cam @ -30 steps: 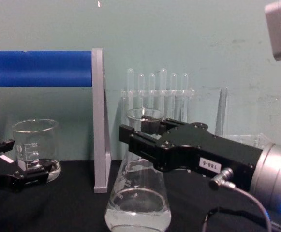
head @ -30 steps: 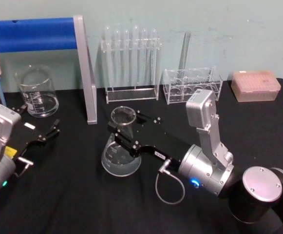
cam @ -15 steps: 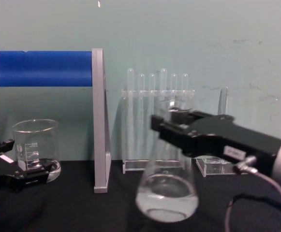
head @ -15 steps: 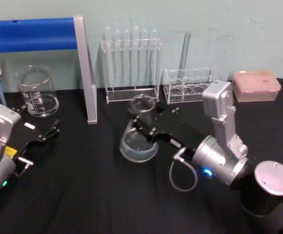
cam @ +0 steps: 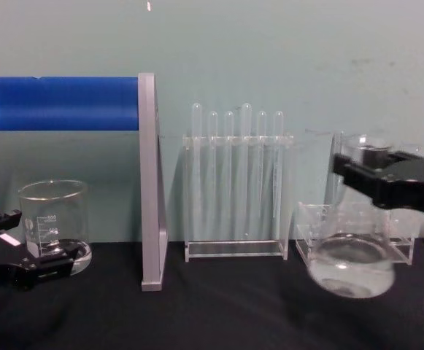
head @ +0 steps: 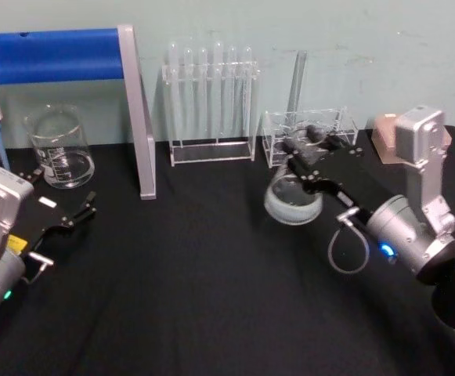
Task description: Grasp the erlenmeyer flask with one hand, shake it three times, then place it back.
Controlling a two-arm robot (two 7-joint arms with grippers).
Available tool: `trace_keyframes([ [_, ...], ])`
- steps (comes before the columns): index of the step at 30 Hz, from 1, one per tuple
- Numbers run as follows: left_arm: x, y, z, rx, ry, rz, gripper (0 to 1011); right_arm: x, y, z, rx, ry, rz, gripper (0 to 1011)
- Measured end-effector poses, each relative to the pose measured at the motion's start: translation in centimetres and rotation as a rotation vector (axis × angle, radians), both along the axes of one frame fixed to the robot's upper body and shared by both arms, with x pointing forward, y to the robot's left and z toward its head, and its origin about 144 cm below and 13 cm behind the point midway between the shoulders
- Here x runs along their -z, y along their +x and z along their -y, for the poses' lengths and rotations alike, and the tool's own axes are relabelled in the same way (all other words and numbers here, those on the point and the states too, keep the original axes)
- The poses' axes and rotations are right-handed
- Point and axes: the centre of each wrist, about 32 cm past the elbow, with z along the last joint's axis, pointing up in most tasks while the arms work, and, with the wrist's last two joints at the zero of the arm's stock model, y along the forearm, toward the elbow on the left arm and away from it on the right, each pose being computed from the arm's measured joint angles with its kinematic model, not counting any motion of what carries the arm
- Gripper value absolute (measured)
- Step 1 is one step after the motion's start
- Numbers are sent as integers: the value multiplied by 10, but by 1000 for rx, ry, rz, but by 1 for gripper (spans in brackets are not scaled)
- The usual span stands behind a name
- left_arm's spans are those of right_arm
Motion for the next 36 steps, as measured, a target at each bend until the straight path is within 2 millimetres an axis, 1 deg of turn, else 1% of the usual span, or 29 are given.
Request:
trace_keyframes([
  [12, 0, 0, 0, 0, 0, 0, 1001, 0, 0, 25, 119, 3, 7, 456],
  [20, 0, 0, 0, 0, 0, 0, 1001, -1, -1, 32, 159, 3, 10, 456],
  [27, 0, 0, 0, 0, 0, 0, 1001, 0, -2, 30, 151, 6, 8, 453],
  [30, 0, 0, 0, 0, 0, 0, 1001, 0, -2, 25, 128, 8, 5, 453],
  [36, 0, 0, 0, 0, 0, 0, 1001, 1, -3, 10, 55, 10, -2, 456],
])
